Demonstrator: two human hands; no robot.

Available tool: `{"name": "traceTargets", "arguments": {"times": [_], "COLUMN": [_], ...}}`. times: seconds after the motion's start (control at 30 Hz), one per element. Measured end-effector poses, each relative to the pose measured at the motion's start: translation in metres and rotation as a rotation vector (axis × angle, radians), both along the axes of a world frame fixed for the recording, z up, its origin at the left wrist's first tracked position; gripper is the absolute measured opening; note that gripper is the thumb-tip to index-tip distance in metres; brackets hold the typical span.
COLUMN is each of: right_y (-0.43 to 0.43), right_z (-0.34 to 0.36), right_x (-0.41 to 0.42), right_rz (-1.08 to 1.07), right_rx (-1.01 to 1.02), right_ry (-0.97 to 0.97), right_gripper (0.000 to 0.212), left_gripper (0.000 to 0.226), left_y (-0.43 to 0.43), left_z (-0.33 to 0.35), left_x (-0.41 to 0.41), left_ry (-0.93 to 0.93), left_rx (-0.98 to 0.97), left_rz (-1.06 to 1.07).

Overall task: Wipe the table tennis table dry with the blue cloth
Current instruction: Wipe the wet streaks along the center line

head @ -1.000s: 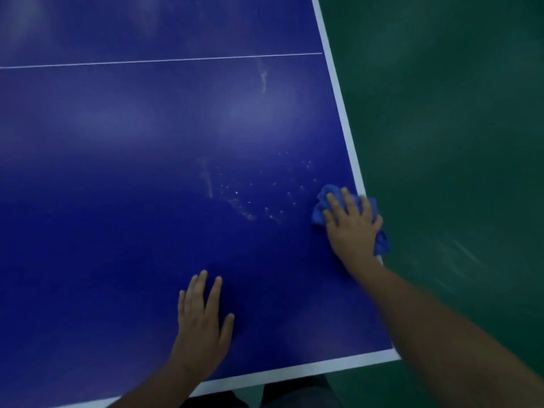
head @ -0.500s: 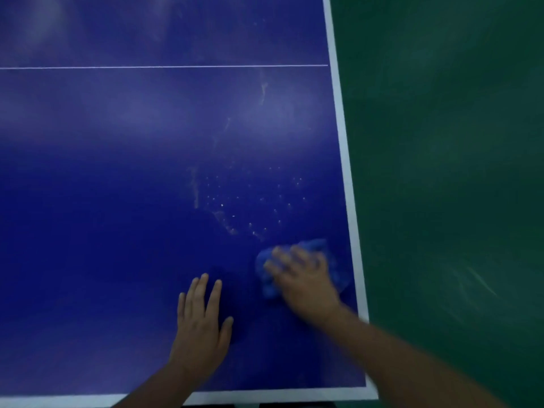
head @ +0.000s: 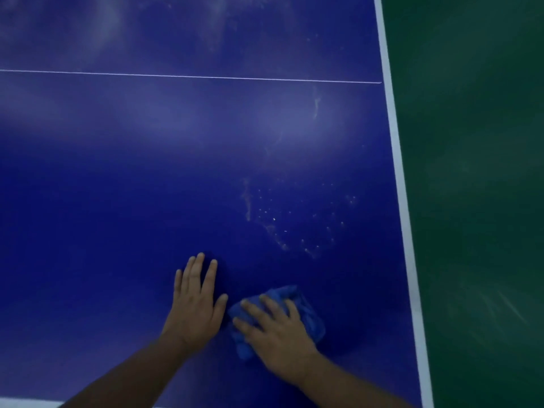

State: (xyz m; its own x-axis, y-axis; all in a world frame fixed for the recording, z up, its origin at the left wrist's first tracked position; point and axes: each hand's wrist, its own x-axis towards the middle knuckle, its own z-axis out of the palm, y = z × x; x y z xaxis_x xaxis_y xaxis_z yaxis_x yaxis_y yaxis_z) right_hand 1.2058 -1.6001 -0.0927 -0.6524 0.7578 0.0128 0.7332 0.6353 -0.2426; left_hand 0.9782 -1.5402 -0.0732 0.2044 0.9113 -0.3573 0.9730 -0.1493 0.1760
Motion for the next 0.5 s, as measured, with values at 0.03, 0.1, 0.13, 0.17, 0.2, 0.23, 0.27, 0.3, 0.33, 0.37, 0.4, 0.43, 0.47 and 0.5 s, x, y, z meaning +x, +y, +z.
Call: {"name": "traceTargets", "arguments": {"times": [0.03,0.1,0.13,0.17,0.2,0.23,0.27,0.3,0.33,0.37,0.4,0.43,0.47,0.5], "right_y": [0.028,0.1,0.136,0.166,0.185,0.193,0.187,0.174,0.154,0.128,0.103,0.082,0.064,0.059], "right_z": [-0.002,-0.005,-0.001,0.002,0.005,0.008,0.009,0.011,0.01,0.009,0.007,0.004,0.004,0.004], "right_x": [0.001,0.02,0.039,0.06,0.081,0.092,0.09,0.076,0.055,0.028,-0.005,-0.037,-0.061,-0.081], "right_rz": [-0.027,-0.204,-0.377,-0.596,-0.826,-0.989,-1.077,-1.103,-1.07,-0.985,-0.865,-0.727,-0.602,-0.491], "right_rx": [0.022,0.093,0.105,0.091,0.066,0.029,0.005,0.04,0.072,0.074,0.052,0.047,0.055,0.054], "right_ry": [0.006,-0.057,-0.123,-0.15,-0.115,-0.059,-0.027,-0.042,-0.072,-0.084,-0.084,-0.074,-0.064,-0.06], "right_gripper": [0.051,0.05,0.049,0.047,0.044,0.043,0.043,0.044,0.046,0.048,0.05,0.052,0.051,0.05], "left_gripper": [0.077,0.081,0.082,0.083,0.084,0.083,0.083,0.082,0.081,0.08,0.079,0.079,0.079,0.079], "left_y": [0.011,0.036,0.048,0.059,0.069,0.081,0.09,0.102,0.111,0.117,0.124,0.13,0.132,0.136], "left_z": [0.0,0.0,0.0,0.0,0.001,0.002,0.003,0.002,0.001,0.001,0.001,0.0,0.001,0.001], "left_x": [-0.01,-0.028,-0.037,-0.042,-0.045,-0.049,-0.053,-0.057,-0.061,-0.064,-0.07,-0.078,-0.08,-0.085], "left_ry": [0.008,0.025,0.025,0.014,0.008,0.002,0.003,-0.001,-0.006,-0.008,-0.009,-0.012,-0.018,-0.024], "left_rx": [0.015,0.022,0.024,0.018,0.013,0.013,0.009,0.005,0.004,0.002,-0.002,-0.006,-0.012,-0.018], "left_rz": [-0.012,-0.04,-0.051,-0.056,-0.062,-0.07,-0.08,-0.094,-0.108,-0.117,-0.113,-0.109,-0.115,-0.114]}}
